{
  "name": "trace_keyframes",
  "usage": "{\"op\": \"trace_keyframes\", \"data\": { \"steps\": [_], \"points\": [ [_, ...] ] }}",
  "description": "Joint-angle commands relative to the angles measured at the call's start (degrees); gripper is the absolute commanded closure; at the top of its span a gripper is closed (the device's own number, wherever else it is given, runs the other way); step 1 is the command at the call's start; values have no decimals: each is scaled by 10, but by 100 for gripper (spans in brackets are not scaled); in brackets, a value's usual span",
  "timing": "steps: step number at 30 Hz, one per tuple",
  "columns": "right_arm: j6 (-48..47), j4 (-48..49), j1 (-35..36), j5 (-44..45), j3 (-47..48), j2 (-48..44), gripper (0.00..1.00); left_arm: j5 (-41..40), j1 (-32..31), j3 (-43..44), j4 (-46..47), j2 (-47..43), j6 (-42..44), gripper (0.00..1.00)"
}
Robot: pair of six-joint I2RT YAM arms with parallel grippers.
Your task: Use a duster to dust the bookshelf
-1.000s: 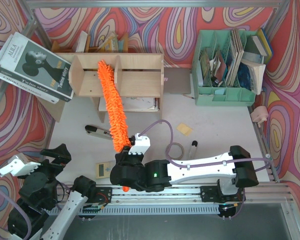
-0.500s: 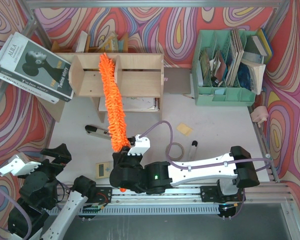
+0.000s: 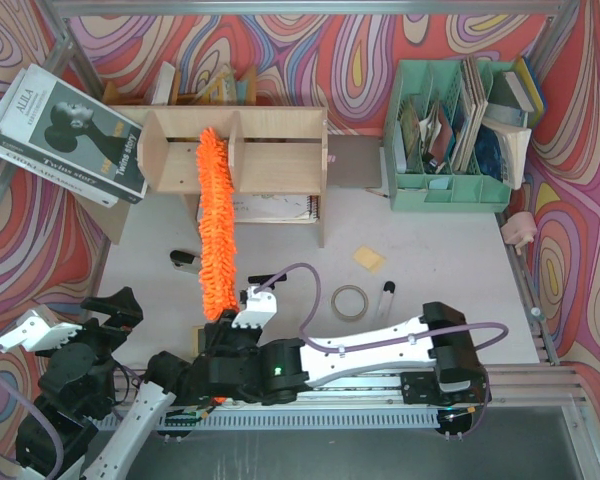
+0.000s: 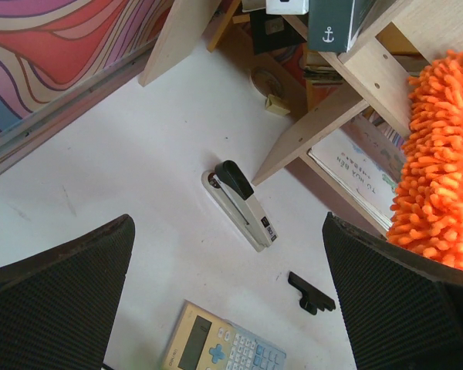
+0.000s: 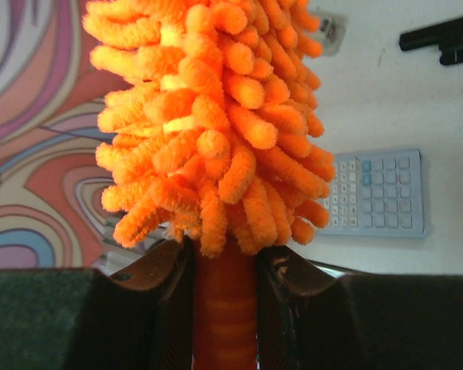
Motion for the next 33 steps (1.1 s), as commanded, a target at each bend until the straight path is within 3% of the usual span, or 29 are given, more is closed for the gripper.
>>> {"op": "trace_keyframes", "data": {
  "steps": [1,12,28,33],
  "points": [
    [58,-57,0,-5,37,33,100,-2,-6,-5,2,-7,2,2],
    [22,-38,27,82,74,18,100,-4,-17,-3,0,-9,1,2],
    [42,-62,37,140,63,-8,100,-9,-30,-2,-4,-13,-3,2],
    [63,-77,36,120,50,2,100,-10,-32,-2,-3,-13,-3,2]
  ]
}}
